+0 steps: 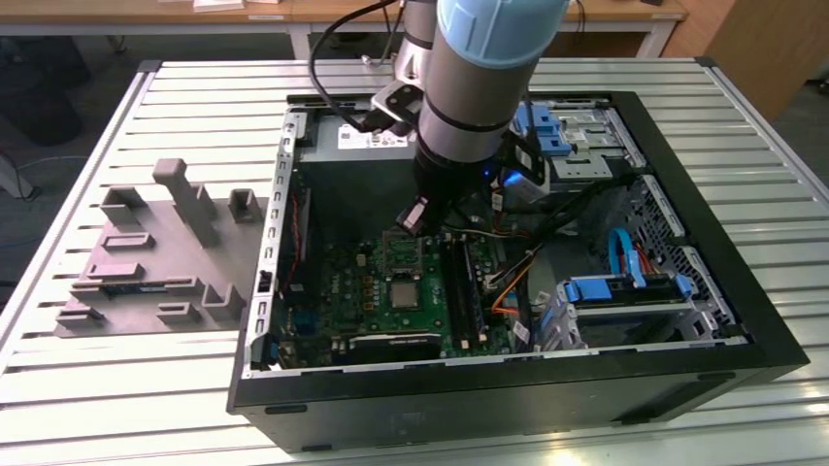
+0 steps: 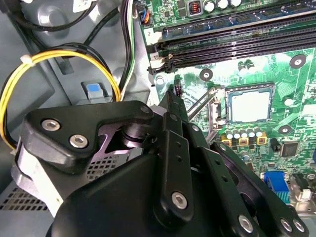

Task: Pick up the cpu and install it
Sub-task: 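Close the cpu cover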

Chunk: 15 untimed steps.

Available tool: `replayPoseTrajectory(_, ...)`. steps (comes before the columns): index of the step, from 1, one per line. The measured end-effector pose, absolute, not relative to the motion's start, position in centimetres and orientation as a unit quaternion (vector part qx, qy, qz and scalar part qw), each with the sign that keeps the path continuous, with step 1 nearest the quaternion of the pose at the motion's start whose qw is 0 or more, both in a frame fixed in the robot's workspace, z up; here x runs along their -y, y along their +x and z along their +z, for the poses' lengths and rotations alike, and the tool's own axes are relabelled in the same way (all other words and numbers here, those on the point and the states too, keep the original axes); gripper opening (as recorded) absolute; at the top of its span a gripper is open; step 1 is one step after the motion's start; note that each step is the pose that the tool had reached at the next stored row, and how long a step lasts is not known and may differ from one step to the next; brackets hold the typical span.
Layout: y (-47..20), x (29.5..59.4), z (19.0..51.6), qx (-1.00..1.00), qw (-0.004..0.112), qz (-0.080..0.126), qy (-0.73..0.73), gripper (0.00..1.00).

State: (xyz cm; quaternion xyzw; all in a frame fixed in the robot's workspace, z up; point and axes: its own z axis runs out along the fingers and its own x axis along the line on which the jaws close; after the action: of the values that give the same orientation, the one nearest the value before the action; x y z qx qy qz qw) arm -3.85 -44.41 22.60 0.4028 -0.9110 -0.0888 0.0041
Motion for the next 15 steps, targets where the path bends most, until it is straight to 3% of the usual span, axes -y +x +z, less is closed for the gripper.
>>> replayPoseTrajectory(15, -3.85, 44.38, 23.54, 0.899, 0.007, -0.089, 0.428, 0.11)
